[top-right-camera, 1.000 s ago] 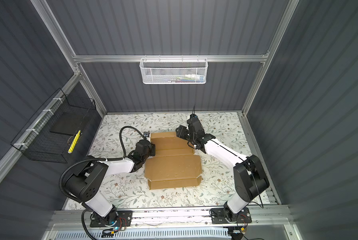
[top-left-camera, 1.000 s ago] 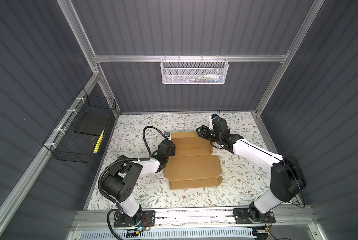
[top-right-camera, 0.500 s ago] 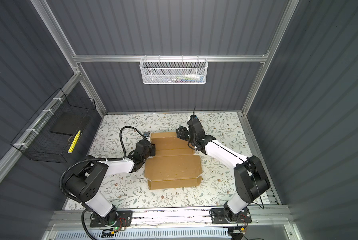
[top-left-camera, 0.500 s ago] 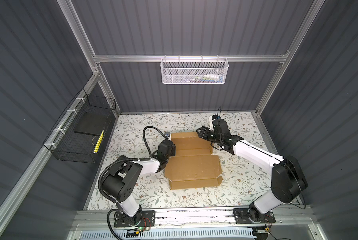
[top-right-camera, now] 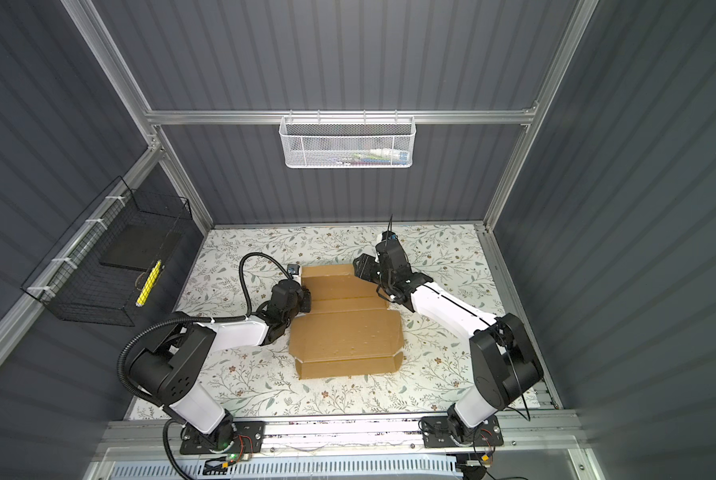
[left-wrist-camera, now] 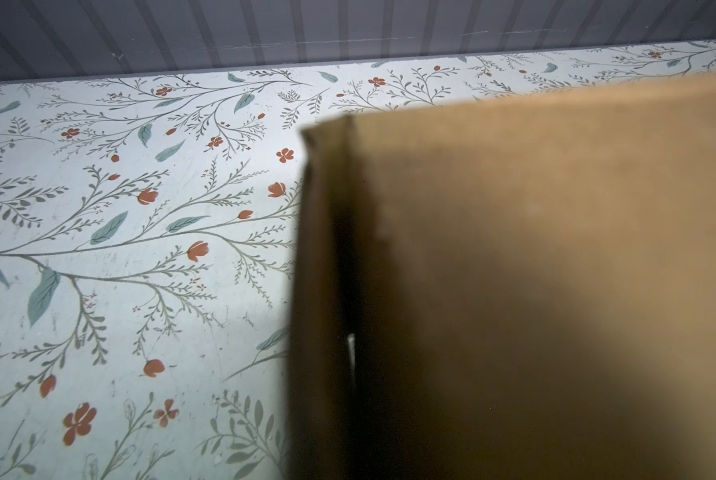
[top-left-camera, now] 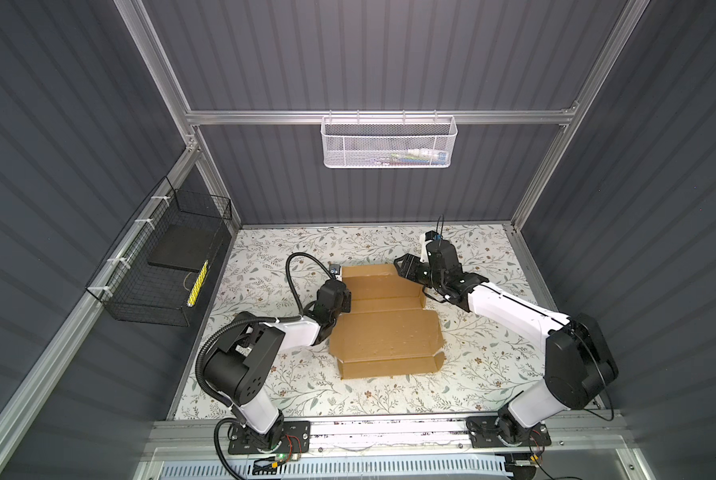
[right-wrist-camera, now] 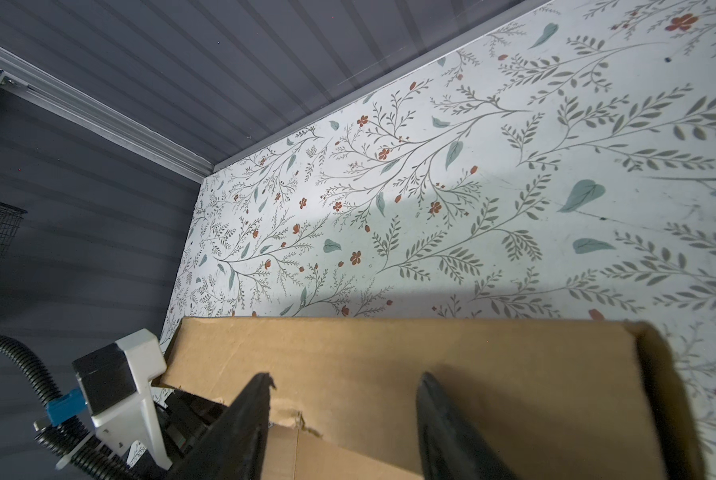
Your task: Fold the paper box
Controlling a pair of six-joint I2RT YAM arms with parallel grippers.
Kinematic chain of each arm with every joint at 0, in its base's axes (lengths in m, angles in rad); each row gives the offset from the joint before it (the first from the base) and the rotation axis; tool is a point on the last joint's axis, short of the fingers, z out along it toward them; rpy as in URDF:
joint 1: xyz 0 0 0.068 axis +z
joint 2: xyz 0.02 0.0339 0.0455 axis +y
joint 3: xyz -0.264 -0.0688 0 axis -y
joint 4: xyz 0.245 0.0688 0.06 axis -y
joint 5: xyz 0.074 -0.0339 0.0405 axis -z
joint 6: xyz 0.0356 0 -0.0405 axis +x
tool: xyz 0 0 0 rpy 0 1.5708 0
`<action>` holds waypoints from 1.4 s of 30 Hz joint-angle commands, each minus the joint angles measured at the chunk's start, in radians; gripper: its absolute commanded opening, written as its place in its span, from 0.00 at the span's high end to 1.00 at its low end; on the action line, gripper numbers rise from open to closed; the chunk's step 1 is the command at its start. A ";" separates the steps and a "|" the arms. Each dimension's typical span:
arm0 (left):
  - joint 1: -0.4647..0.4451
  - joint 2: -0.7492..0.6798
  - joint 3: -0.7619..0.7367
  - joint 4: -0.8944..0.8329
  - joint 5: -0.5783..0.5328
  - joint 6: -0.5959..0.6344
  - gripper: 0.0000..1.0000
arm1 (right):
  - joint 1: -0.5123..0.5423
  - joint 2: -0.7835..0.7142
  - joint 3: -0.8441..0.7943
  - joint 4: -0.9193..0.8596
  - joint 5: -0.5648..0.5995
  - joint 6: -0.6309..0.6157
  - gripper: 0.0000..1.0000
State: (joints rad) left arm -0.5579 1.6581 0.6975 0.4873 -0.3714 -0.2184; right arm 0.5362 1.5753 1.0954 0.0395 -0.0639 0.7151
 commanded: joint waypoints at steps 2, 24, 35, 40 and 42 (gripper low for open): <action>-0.010 -0.024 -0.024 -0.029 -0.011 -0.016 0.79 | 0.003 -0.015 -0.040 -0.052 0.013 0.012 0.42; -0.013 -0.068 -0.091 -0.004 0.034 -0.106 0.65 | 0.010 -0.046 -0.101 -0.029 0.018 0.032 0.42; -0.013 -0.123 -0.096 -0.031 0.052 -0.118 0.61 | 0.011 -0.046 -0.108 -0.023 0.021 0.029 0.42; -0.012 -0.150 -0.103 -0.049 0.054 -0.121 0.60 | 0.011 -0.046 -0.104 -0.023 0.019 0.026 0.42; -0.013 -0.169 -0.105 -0.058 0.053 -0.122 0.59 | 0.010 -0.046 -0.104 -0.023 0.019 0.025 0.42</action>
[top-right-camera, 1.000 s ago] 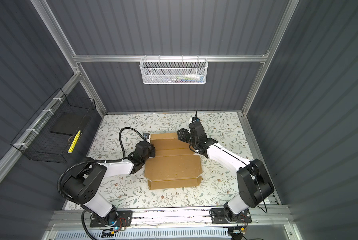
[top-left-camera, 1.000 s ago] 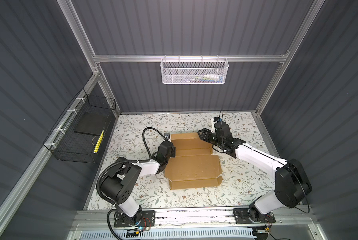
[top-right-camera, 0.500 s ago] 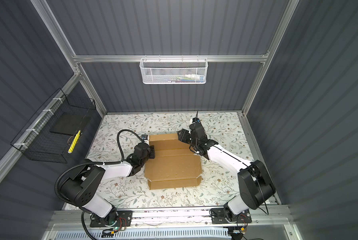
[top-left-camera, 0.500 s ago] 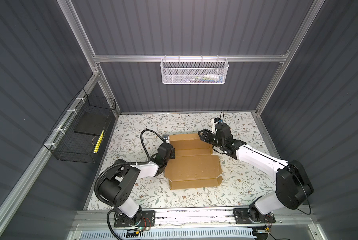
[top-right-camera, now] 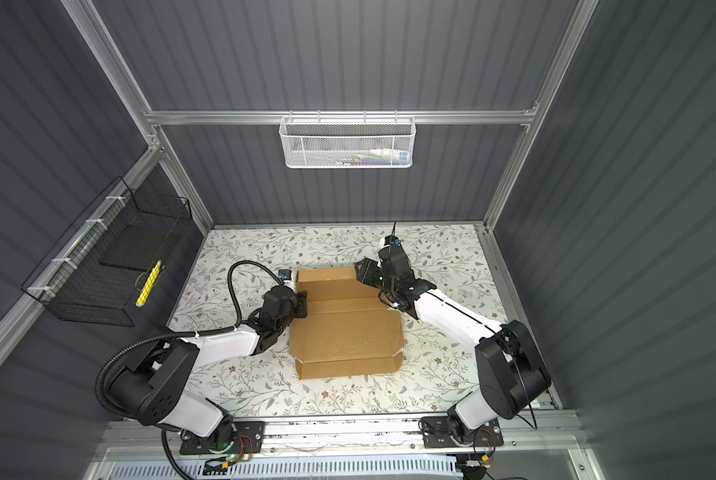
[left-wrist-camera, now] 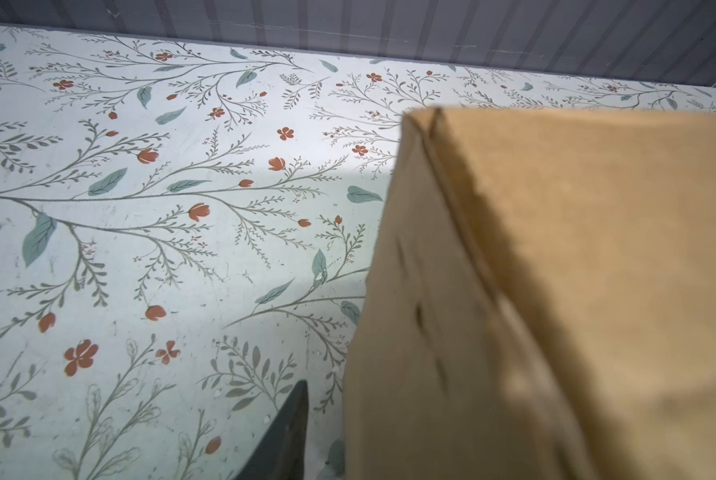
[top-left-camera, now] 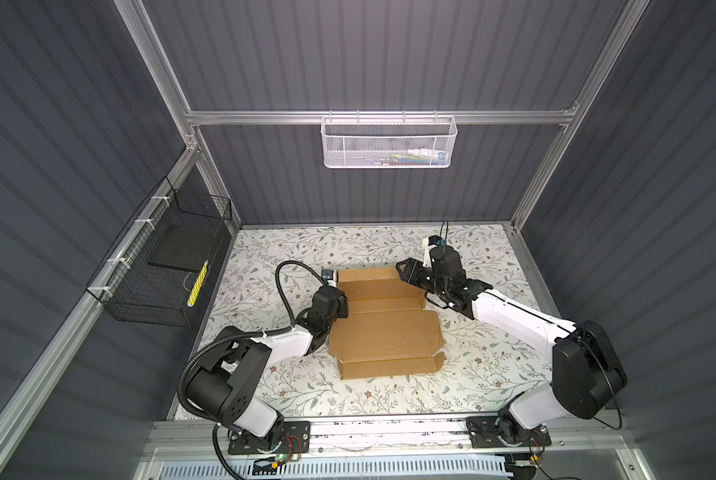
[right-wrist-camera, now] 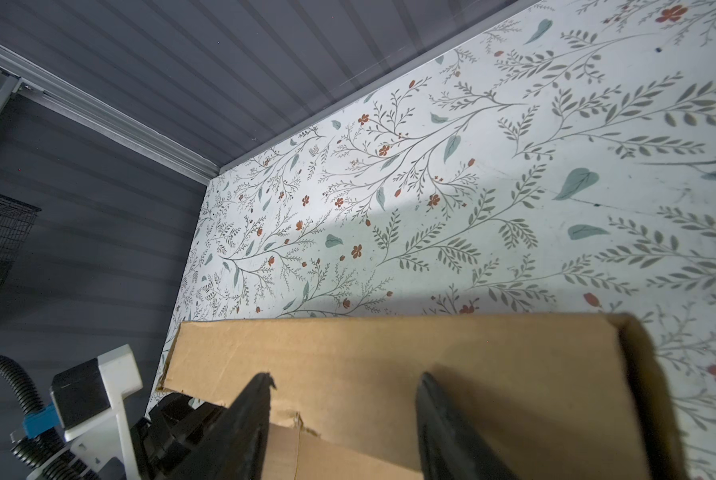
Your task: Fold the paper box
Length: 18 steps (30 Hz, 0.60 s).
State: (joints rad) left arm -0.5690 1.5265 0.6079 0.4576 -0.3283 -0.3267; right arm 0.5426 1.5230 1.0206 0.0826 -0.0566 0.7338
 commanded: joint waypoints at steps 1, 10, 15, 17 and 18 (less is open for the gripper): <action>-0.002 -0.045 -0.017 -0.032 0.010 -0.015 0.59 | 0.003 0.006 -0.030 -0.066 0.012 0.007 0.42; -0.002 -0.142 -0.026 -0.102 -0.016 0.000 0.58 | 0.005 0.003 -0.045 -0.060 0.012 0.008 0.42; -0.002 -0.198 -0.040 -0.137 -0.037 0.004 0.57 | 0.004 0.003 -0.059 -0.054 0.018 0.012 0.42; 0.000 -0.220 -0.039 -0.155 -0.046 0.007 0.56 | 0.004 -0.002 -0.054 -0.056 0.018 0.006 0.42; 0.001 -0.228 -0.039 -0.165 -0.050 0.009 0.56 | 0.005 -0.004 -0.051 -0.059 0.021 0.004 0.42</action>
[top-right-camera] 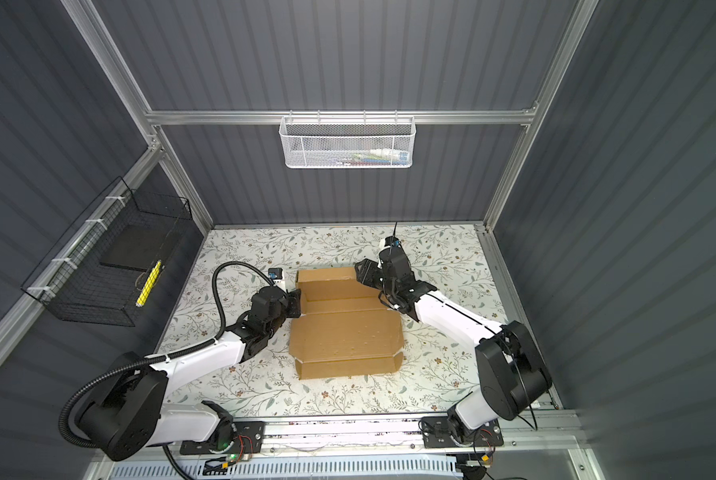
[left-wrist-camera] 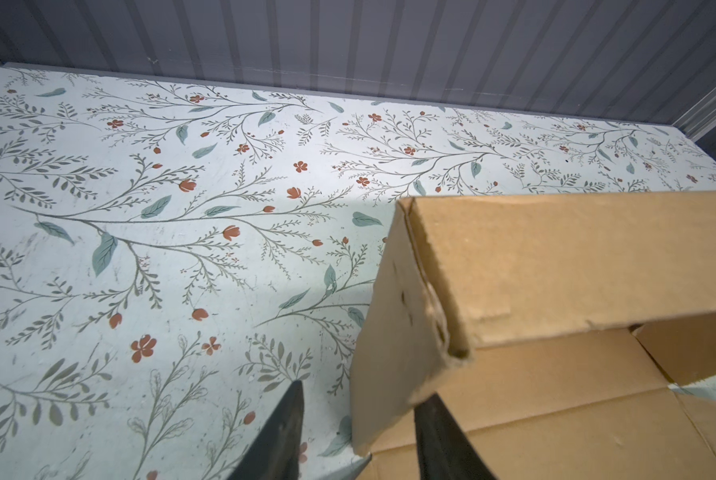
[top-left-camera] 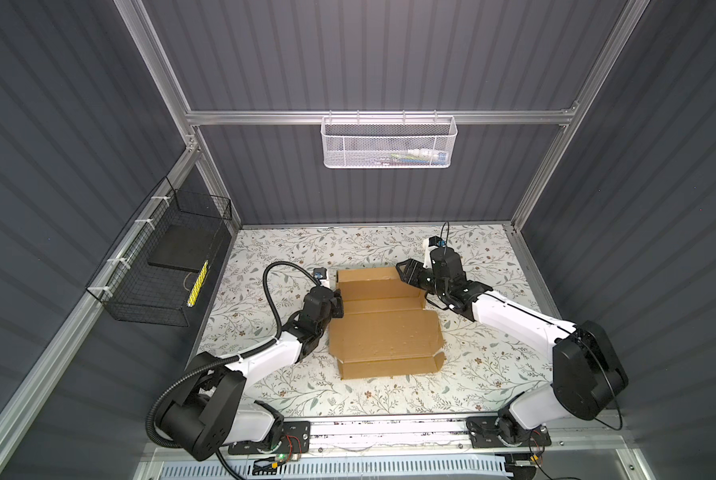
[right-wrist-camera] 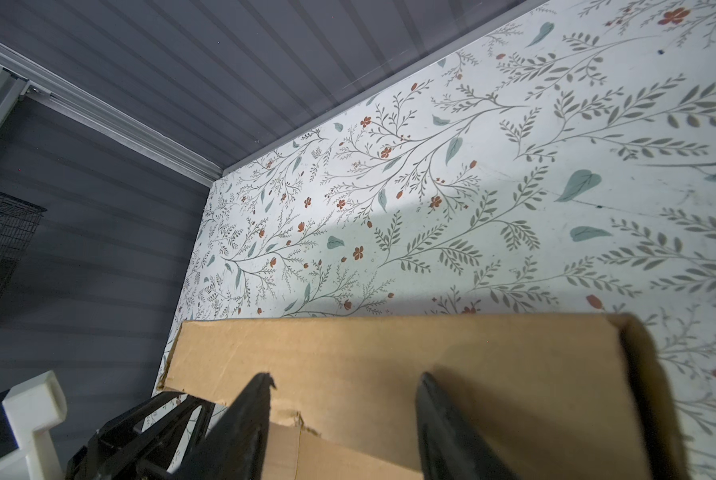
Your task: Fold the paper box
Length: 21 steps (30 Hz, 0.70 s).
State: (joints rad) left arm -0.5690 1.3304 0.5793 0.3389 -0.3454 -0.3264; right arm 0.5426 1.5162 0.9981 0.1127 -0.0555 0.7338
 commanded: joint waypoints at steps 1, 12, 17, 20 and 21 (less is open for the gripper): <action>0.003 -0.043 -0.009 -0.062 -0.040 0.011 0.56 | 0.004 0.001 -0.024 -0.092 0.022 0.001 0.42; 0.018 -0.202 -0.009 -0.245 -0.047 -0.016 0.55 | 0.003 -0.025 0.010 -0.126 0.039 -0.027 0.41; 0.018 -0.270 -0.007 -0.329 -0.053 -0.033 0.55 | -0.007 -0.044 0.011 -0.151 0.054 -0.057 0.40; 0.018 -0.290 -0.005 -0.362 -0.058 -0.038 0.54 | -0.015 -0.065 0.004 -0.161 0.058 -0.073 0.38; 0.018 -0.294 -0.004 -0.373 -0.059 -0.041 0.55 | -0.018 -0.073 0.002 -0.165 0.061 -0.080 0.38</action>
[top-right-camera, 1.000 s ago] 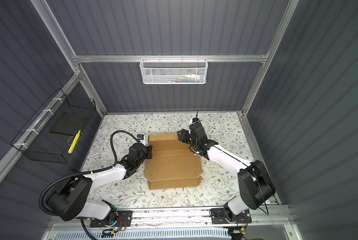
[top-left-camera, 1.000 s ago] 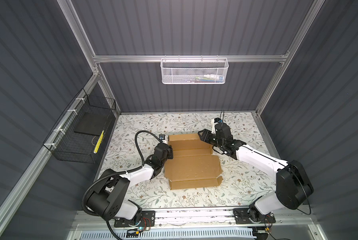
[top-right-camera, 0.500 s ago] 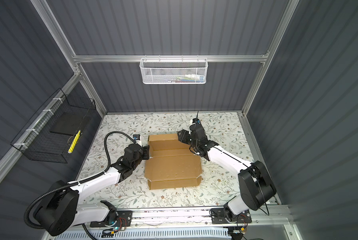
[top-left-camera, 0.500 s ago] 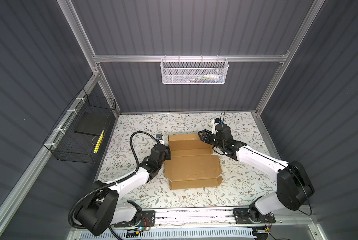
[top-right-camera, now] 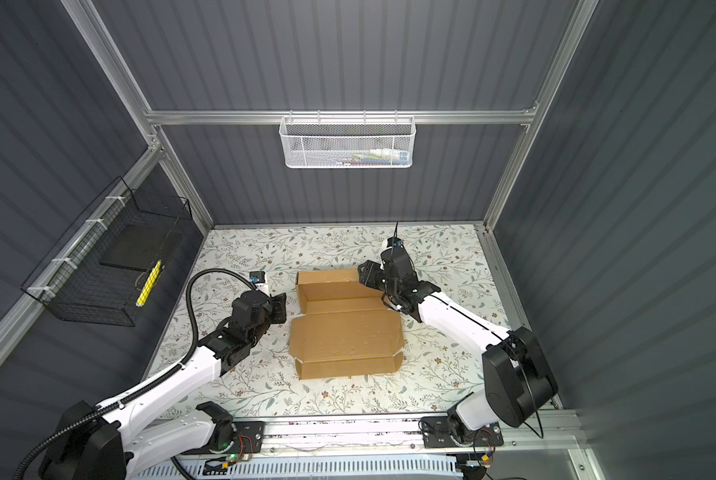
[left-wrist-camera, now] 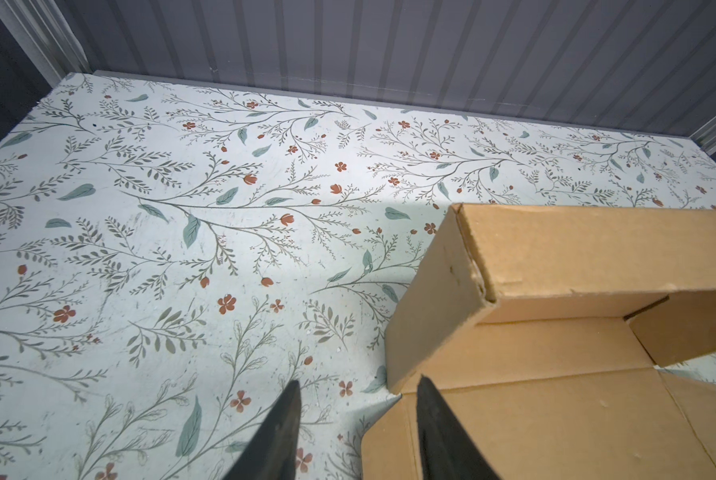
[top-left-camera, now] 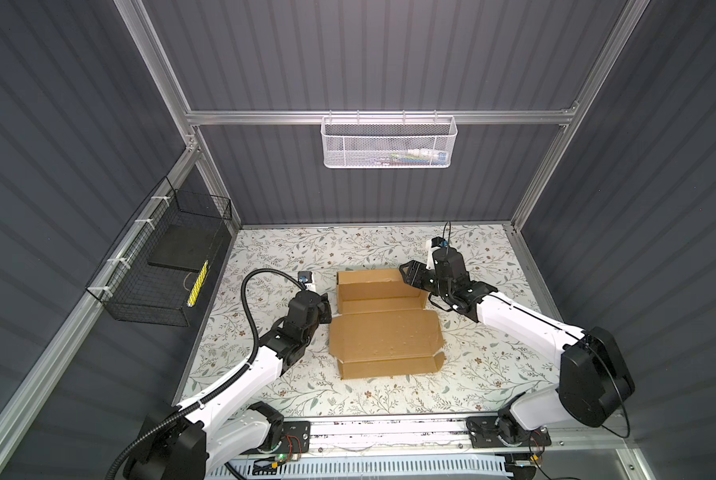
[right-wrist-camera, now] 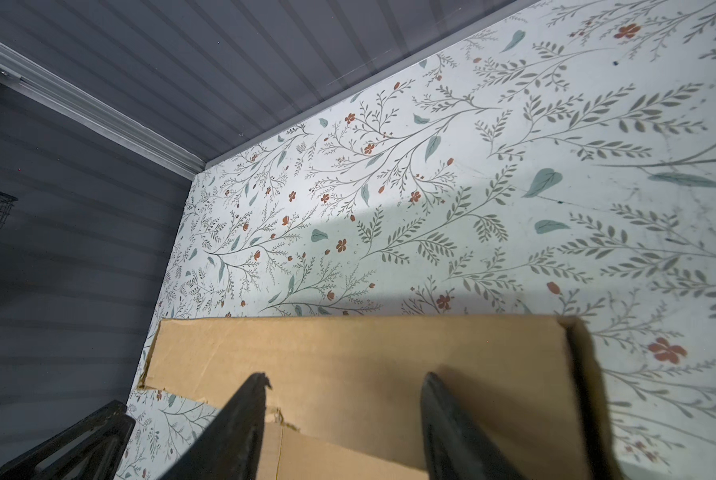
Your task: Fold the paper box
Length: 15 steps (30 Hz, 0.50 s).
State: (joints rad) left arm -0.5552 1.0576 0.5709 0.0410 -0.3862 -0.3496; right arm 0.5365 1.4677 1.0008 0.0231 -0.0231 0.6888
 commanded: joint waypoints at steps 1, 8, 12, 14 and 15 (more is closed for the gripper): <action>0.005 -0.023 0.007 -0.081 -0.019 -0.018 0.55 | -0.016 -0.032 -0.002 -0.081 0.029 -0.043 0.37; 0.005 0.006 0.056 -0.118 -0.022 -0.001 0.55 | -0.036 -0.082 0.012 -0.137 0.029 -0.107 0.36; 0.005 0.014 0.075 -0.121 -0.028 0.007 0.54 | -0.041 -0.112 0.016 -0.166 0.030 -0.135 0.36; 0.005 0.019 0.085 -0.121 -0.024 0.012 0.54 | -0.042 -0.132 0.016 -0.185 0.035 -0.147 0.36; 0.005 0.027 0.091 -0.121 -0.022 0.015 0.54 | -0.042 -0.142 0.015 -0.196 0.038 -0.154 0.36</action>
State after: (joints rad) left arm -0.5552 1.0706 0.6216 -0.0616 -0.3943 -0.3515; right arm 0.4976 1.3605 1.0008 -0.1211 -0.0032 0.5774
